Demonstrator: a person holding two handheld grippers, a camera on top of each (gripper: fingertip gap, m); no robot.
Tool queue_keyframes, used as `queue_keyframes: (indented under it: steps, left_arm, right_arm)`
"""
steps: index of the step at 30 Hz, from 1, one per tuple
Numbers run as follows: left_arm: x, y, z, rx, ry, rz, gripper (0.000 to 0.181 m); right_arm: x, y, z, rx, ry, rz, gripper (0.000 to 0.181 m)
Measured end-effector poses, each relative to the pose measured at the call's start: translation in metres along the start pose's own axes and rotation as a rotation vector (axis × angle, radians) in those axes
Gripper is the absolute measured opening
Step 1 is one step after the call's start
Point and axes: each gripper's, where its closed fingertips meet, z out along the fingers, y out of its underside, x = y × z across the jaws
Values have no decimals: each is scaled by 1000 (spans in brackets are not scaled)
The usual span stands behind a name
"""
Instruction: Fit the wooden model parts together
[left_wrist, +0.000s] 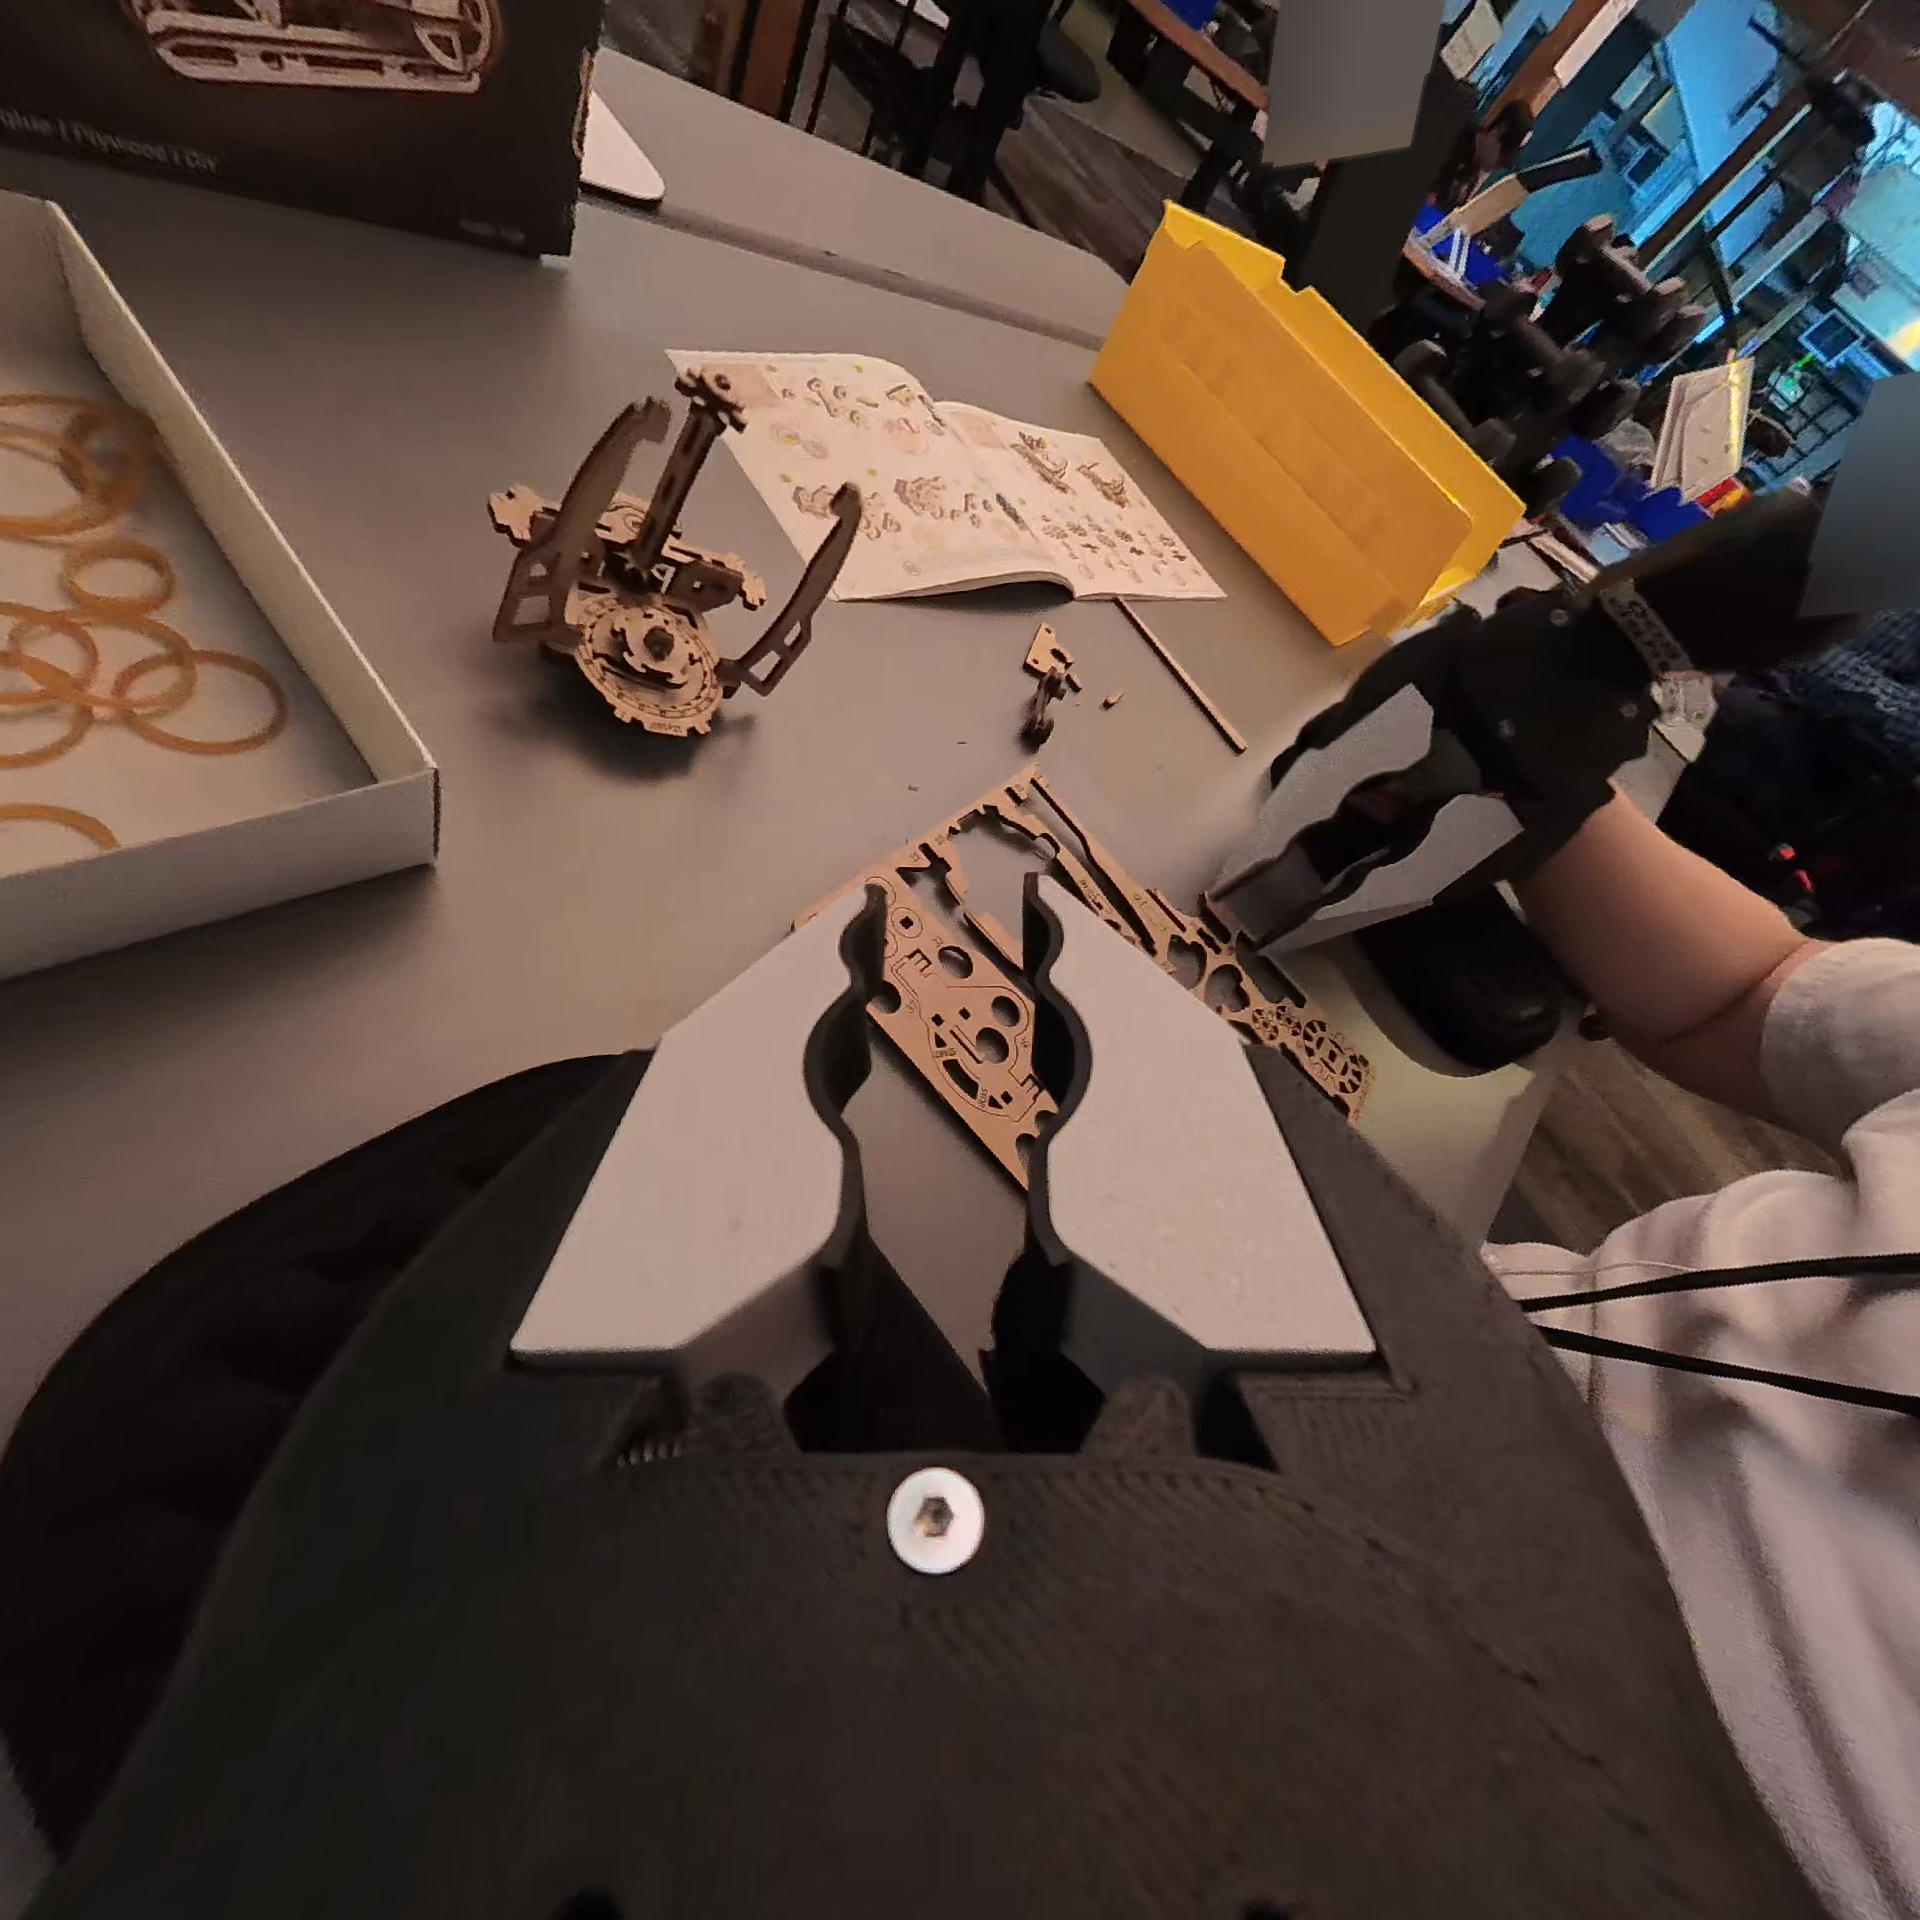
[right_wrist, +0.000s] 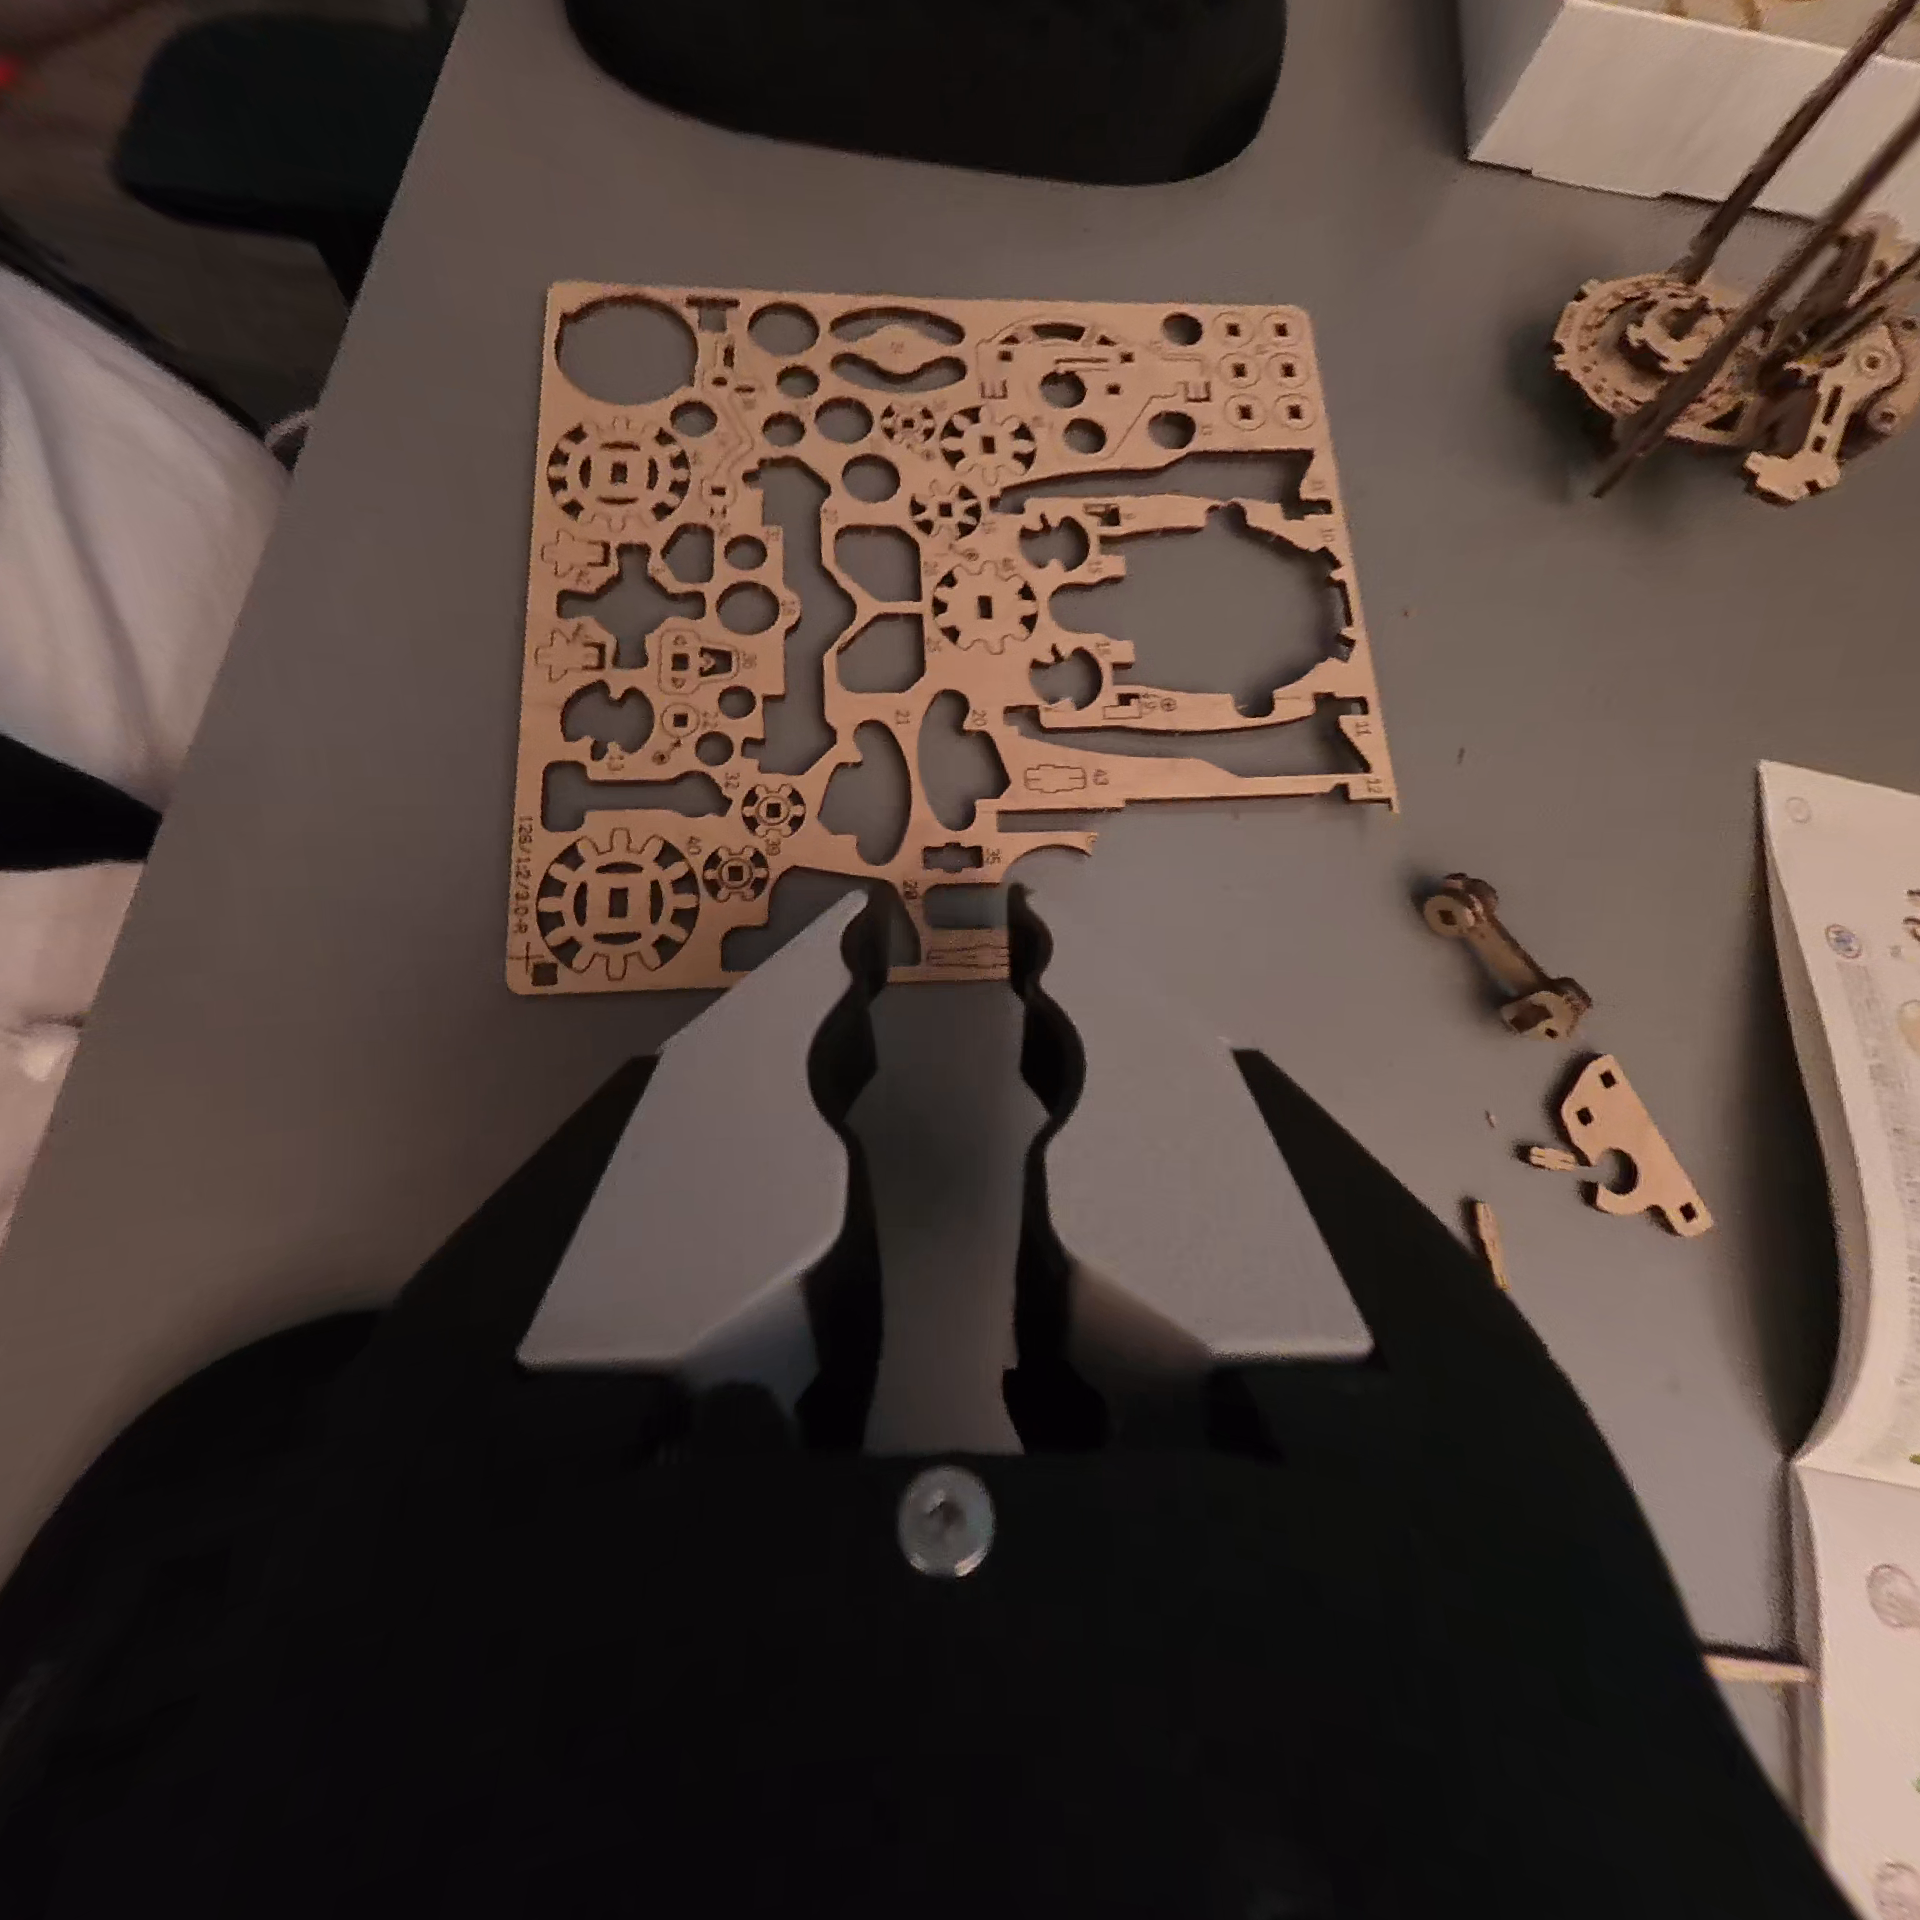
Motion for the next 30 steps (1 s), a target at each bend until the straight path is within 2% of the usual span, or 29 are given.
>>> queue_keyframes:
  steps: [4,9,13,15,30]
  left_arm:
    - [4,-5,-1,22,22,-15,24]
    - [5,-7,-2,41,42,-40,23]
    - [9,-8,1,44,64,-51,22]
    - [12,-8,3,47,80,-55,23]
    - [17,-3,10,31,108,-74,22]
  right_arm:
    - [5,-1,-1,18,-19,81,24]
    - [-1,8,6,-59,-35,47,25]
    - [-3,7,7,-55,-65,75,17]
    - [-7,7,6,-56,-101,80,1]
    - [-9,-2,0,-19,-75,-16,1]
